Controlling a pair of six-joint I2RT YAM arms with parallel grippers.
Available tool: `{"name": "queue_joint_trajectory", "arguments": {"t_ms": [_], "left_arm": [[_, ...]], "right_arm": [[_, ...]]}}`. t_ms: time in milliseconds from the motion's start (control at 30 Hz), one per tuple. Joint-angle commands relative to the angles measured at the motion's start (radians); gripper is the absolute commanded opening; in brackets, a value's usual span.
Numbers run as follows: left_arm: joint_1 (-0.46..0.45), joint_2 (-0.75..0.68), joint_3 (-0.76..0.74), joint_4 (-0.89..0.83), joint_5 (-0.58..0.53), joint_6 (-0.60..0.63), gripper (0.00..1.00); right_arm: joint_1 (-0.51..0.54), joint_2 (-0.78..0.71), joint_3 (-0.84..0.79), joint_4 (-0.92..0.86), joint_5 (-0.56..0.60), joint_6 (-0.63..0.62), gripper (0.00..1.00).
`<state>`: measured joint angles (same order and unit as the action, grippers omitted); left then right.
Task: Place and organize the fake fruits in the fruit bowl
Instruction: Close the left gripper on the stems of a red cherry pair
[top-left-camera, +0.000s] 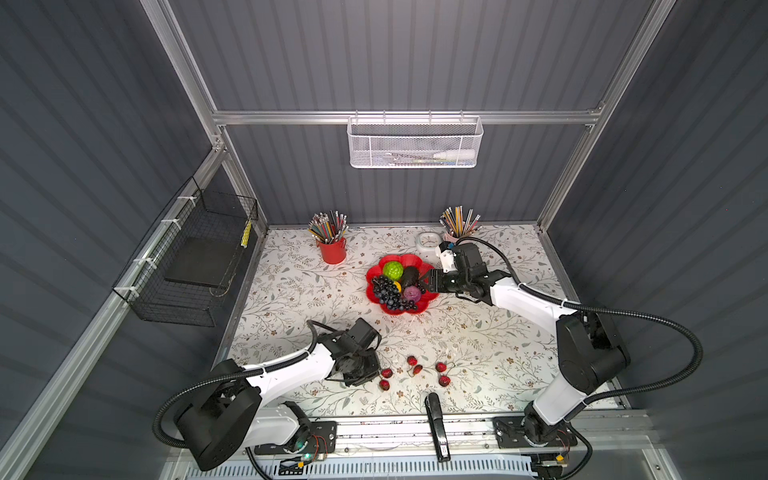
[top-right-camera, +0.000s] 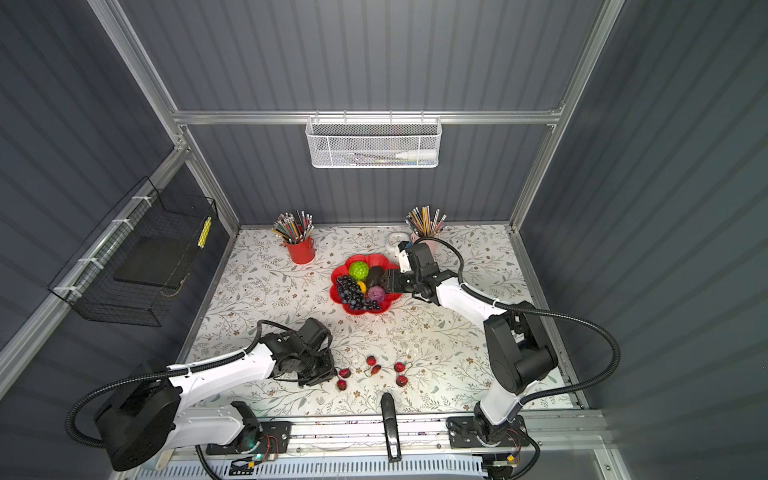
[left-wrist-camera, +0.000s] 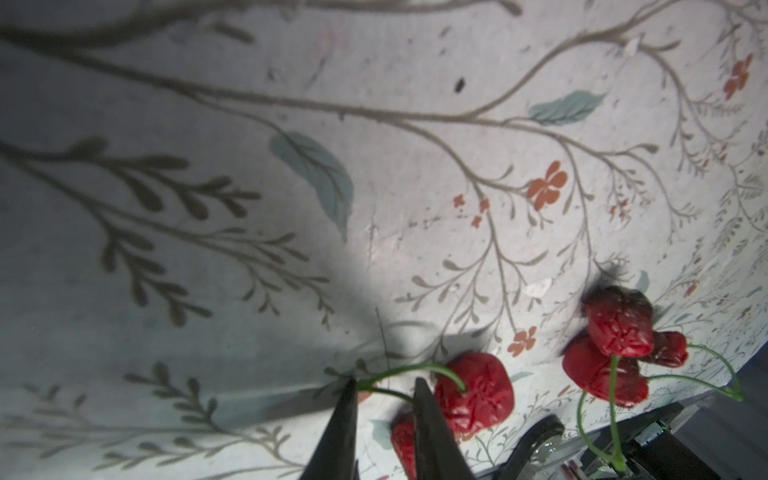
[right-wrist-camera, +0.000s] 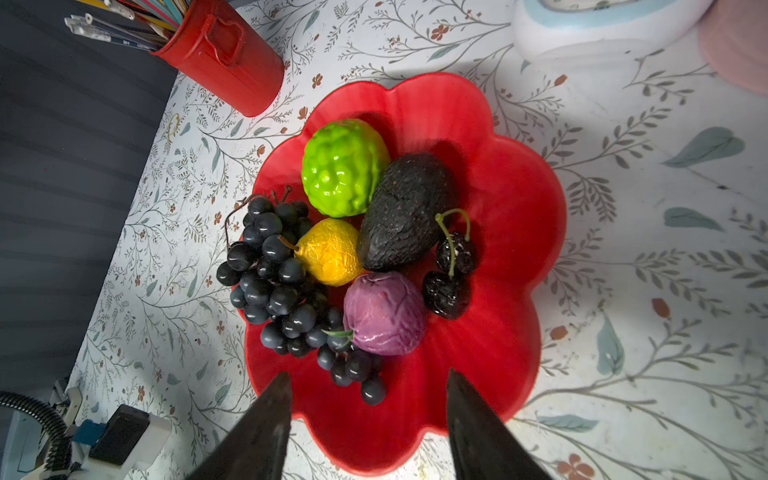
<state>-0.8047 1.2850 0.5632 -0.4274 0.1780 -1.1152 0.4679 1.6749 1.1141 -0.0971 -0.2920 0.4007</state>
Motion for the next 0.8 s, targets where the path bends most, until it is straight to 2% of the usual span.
{"name": "queue_joint_trajectory", "arguments": {"t_ms": [0,167,400,667,767], "left_arm": [[-0.006,-0.002,-0.016,-0.016,-0.04,-0.009,0.19],[-0.007,-0.021,0.004,-0.003,-0.074,0.015,0.07],[-0.005,-0.003,0.036,0.022,-0.069,0.064,0.0],[-0.004,-0.067,0.151,-0.112,-0.103,0.113,0.0],[-0.005,-0.061,0.173,-0.145,-0.082,0.113,0.0]], "right_arm": [[-0.001,0.009,-0.011,0.012,-0.008,0.0,0.6],[0.001,0.008,-0.013,0.022,-0.012,0.004,0.6],[0.0,0.002,-0.002,0.017,-0.014,-0.015,0.6],[-0.001,-0.007,-0.005,0.024,-0.01,-0.016,0.6],[-0.001,-0.009,-0.005,0.021,-0.012,-0.019,0.6]]}}
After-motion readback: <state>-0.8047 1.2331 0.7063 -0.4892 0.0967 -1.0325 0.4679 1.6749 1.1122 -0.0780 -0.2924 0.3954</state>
